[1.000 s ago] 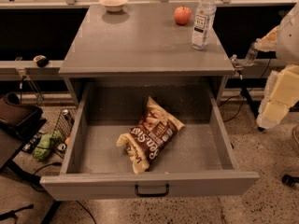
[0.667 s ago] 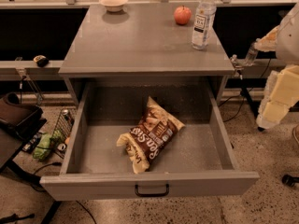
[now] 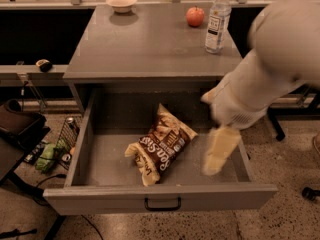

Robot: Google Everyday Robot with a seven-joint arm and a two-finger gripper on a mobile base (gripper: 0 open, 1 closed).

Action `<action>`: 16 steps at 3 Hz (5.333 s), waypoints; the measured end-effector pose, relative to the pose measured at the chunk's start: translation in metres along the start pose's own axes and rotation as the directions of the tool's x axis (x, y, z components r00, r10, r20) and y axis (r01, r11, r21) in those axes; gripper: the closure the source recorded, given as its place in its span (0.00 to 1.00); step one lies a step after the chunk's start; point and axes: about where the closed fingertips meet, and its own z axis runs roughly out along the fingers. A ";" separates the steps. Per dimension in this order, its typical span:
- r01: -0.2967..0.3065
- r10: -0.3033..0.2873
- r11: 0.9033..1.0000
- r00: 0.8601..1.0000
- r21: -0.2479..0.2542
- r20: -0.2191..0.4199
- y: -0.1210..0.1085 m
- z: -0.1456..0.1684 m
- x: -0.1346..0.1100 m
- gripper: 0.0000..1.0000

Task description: Pick brown chip bag from top drawer and place on counter

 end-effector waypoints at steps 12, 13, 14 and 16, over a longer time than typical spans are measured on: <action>0.524 -0.517 0.851 0.849 -0.047 0.106 -0.079 0.226 -0.070 1.00; 0.536 -0.536 0.844 0.843 -0.001 -0.039 -0.096 0.124 -0.088 1.00; 0.545 -0.528 0.834 0.833 0.083 -0.163 -0.130 0.013 -0.108 1.00; 0.594 -0.557 0.746 0.805 0.302 -0.205 -0.220 -0.076 -0.142 1.00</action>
Offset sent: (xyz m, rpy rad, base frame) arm 0.1276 0.1715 -0.1448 0.1077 -0.1804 0.3332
